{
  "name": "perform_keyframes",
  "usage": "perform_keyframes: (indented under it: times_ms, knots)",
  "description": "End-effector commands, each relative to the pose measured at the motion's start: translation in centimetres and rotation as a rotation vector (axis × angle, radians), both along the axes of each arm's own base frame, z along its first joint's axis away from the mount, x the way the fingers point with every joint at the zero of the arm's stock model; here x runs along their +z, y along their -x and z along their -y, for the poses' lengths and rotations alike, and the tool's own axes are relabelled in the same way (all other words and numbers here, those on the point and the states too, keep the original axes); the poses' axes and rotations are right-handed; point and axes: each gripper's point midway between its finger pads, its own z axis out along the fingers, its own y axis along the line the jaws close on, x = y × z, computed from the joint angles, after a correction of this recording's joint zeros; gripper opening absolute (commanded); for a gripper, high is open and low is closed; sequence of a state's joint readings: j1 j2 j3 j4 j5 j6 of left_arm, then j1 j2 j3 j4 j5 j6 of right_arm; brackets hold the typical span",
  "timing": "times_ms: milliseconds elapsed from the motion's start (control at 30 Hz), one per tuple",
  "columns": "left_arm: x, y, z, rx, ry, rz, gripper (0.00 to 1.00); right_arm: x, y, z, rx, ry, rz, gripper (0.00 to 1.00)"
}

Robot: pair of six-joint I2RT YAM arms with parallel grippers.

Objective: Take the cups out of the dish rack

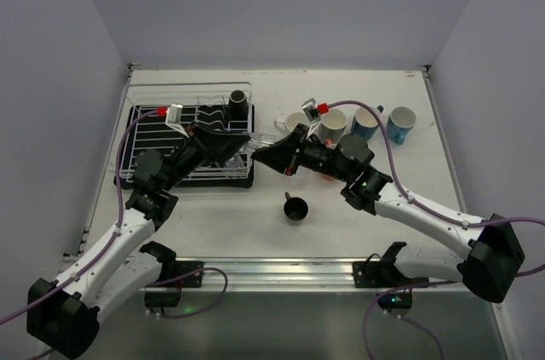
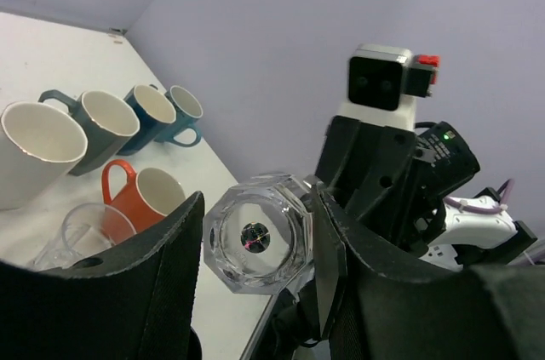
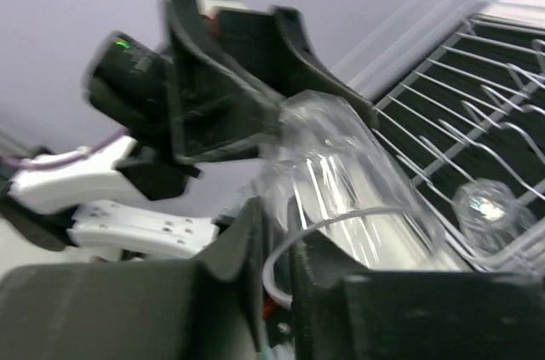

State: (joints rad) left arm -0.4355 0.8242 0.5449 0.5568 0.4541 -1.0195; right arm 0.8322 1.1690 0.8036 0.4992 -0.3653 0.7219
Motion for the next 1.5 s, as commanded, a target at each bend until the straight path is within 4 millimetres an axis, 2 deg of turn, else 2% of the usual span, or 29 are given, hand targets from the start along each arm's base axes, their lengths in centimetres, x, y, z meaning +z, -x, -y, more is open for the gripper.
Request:
perform_keyframes:
  times_ms: [0,33,100,133,167,200,233,267,300,333,367,400,433,467,500,600,733,800,933,1100,1233,1267,1400,1467]
  knots:
    - [1.3,1.2,-0.1,-0.023,-0.009,0.067,0.34,3.1,0.9,0.6,0.013,-0.117,0.060,0.05]
    - [1.7,1.0,-0.3,-0.004,-0.021,0.075,0.50,3.1,1.0,0.8,0.009,-0.118,0.058,0.00]
    - [0.6,0.5,-0.6,0.031,-0.104,0.062,0.65,2.7,0.8,1.4,-0.024,-0.094,0.059,0.00]
    - [1.3,0.3,-0.8,0.049,-0.122,0.076,0.78,2.0,1.0,1.9,-0.039,-0.049,0.036,0.00]
    - [0.1,0.1,-0.9,0.062,-0.188,0.064,0.83,1.3,0.8,2.4,-0.060,-0.006,0.045,0.00]
    - [0.7,0.0,-1.2,0.077,-0.216,0.082,0.87,-0.9,0.6,3.0,-0.095,0.085,-0.010,0.00]
    - [0.5,-0.4,-1.6,0.110,-0.251,0.078,0.94,-0.9,0.9,4.0,-0.118,0.119,-0.009,0.00]
    - [-1.3,-0.6,-2.1,0.127,-0.343,0.051,0.97,-2.1,0.8,4.9,-0.150,0.190,-0.011,0.00]
    - [-1.0,-1.0,-2.8,0.173,-0.385,0.053,0.98,-5.1,0.4,6.9,-0.230,0.323,-0.084,0.00]
    - [-1.7,-1.2,-3.4,0.192,-0.434,0.037,0.99,-6.2,0.3,8.2,-0.277,0.382,-0.103,0.00]
    - [-3.6,-1.0,-4.1,0.200,-0.525,0.013,0.99,-6.7,0.5,10.0,-0.327,0.434,-0.103,0.00]
    - [-4.2,-1.2,-4.6,0.218,-0.570,0.004,0.99,-7.4,0.6,11.3,-0.367,0.486,-0.120,0.00]
    - [-4.6,-1.5,-5.5,0.259,-0.613,-0.002,0.99,-10.1,0.9,14.0,-0.433,0.621,-0.179,0.00]
    - [-6.3,-1.4,-6.2,0.263,-0.690,-0.026,0.99,-10.6,1.4,15.2,-0.461,0.662,-0.204,0.00]
    - [-7.0,-1.5,-6.8,0.283,-0.728,-0.040,0.99,-12.4,2.3,16.8,-0.472,0.755,-0.254,0.00]
    - [-8.6,-2.0,-9.3,0.385,-0.834,-0.076,0.99,-14.5,3.1,18.6,-0.502,0.861,-0.324,0.00]
    - [-8.9,-2.1,-10.6,0.438,-0.879,-0.076,0.99,-17.5,2.9,18.8,-0.493,0.964,-0.390,0.00]
    - [-9.1,-2.2,-10.7,0.444,-0.885,-0.077,0.99,-19.2,2.6,18.5,-0.485,1.019,-0.421,0.00]
    - [-10.1,-2.3,-10.5,0.432,-0.895,-0.086,0.99,-21.5,1.9,18.1,-0.480,1.081,-0.444,0.00]
    - [-10.9,-2.6,-9.8,0.394,-0.891,-0.106,0.96,-23.1,1.0,17.1,-0.471,1.125,-0.462,0.00]
    - [-11.5,-2.8,-8.9,0.355,-0.882,-0.131,0.93,-25.1,0.5,17.1,-0.473,1.191,-0.488,0.00]
    - [-11.5,-2.9,-8.7,0.352,-0.875,-0.134,0.93,-25.7,0.6,17.1,-0.466,1.211,-0.500,0.01]
    - [-11.1,-3.2,-7.6,0.334,-0.860,-0.139,0.91,-26.5,0.6,17.1,-0.463,1.222,-0.513,0.03]
    - [-11.3,-3.5,-7.3,0.339,-0.864,-0.151,0.90,-26.4,0.6,17.1,-0.469,1.222,-0.507,0.11]
